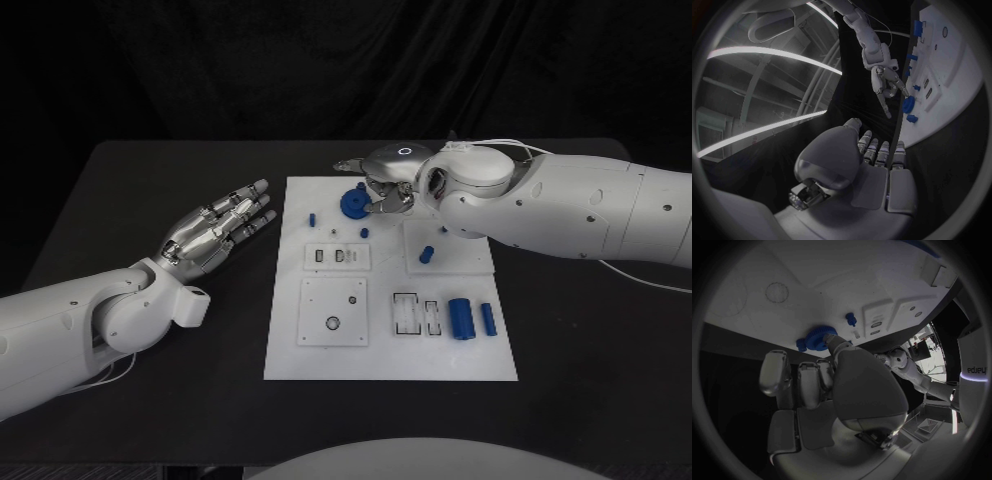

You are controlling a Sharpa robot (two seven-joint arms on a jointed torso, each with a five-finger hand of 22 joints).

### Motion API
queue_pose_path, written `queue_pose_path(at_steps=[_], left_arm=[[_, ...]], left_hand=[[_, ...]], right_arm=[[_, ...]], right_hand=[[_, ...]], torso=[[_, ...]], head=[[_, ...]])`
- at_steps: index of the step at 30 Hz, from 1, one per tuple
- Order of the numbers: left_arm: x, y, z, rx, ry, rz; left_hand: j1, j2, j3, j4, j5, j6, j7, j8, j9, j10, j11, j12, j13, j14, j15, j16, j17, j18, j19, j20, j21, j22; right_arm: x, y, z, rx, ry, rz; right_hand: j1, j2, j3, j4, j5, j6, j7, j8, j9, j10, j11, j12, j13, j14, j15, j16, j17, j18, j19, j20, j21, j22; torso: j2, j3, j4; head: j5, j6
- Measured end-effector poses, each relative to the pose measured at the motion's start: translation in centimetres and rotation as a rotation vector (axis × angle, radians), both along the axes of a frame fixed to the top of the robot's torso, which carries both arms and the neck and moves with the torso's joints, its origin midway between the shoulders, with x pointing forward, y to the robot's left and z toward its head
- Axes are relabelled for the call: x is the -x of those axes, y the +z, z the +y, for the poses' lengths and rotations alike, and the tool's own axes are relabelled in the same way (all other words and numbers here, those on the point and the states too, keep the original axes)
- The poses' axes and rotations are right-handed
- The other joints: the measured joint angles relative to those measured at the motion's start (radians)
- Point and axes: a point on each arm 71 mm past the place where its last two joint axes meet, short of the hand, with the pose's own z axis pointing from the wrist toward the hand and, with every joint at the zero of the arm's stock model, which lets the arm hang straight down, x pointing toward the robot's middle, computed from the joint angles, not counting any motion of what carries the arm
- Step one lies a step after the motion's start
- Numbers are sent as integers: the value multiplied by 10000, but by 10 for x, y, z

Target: Assemble the parts on the task board

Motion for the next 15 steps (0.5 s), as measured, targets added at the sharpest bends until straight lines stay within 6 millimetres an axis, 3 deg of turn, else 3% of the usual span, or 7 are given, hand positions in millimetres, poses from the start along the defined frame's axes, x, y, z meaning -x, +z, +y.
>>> queue_pose_path(at_steps=[2,5,10,12,15], left_arm=[[0,0,0,2,-4,4],[0,0,0,3,-5,9],[1,-1,3,-11,31,17],[1,-1,4,-18,50,21],[1,-1,4,-19,56,25]], left_hand=[[0,0,0,0,0,0,0,0,0,0,0,0,0,0,0,0,0,0,0,0,0,0],[0,0,0,0,0,0,0,0,0,0,0,0,0,0,0,0,-1,1,0,0,0,-1],[0,0,0,0,0,0,0,0,0,0,0,0,0,0,0,0,-1,1,0,0,0,-1],[0,0,29,-29,0,0,0,0,0,0,0,0,0,0,0,0,-2,0,-37,36,0,-1],[0,0,29,-29,0,0,0,0,-1,0,0,0,0,0,0,0,-2,0,-37,36,0,1]], right_arm=[[0,0,-1,-4,-17,1],[0,0,-5,-54,-59,-36],[4,2,-15,-256,-128,-179],[6,5,-21,-412,-150,-318],[9,13,-30,-595,-201,-567]], right_hand=[[55,-55,0,0,0,-377,-68,-16,-141,-148,-42,-97,-103,-35,-35,-2,0,160,-40,-11,-109,0],[55,-55,26,-27,0,-423,-85,-16,-162,-222,-43,-98,-183,-12,-58,-62,0,158,-40,-11,-109,1],[55,-55,80,-27,0,225,8,79,-57,-220,-42,-96,-128,-12,-58,-63,0,157,-40,-11,-172,8],[55,-55,127,-12,0,1001,109,251,83,-77,84,-13,21,-12,-58,-62,0,157,-39,-10,-160,8],[49,-49,180,17,-10,2968,258,686,473,418,145,251,66,-12,-57,8,0,156,190,79,96,8]], torso=[[0,0,0],[0,0,1],[2,-1,-7],[2,-2,-12],[2,-2,-16]], head=[[11,0],[27,-1],[54,0],[58,12],[58,17]])
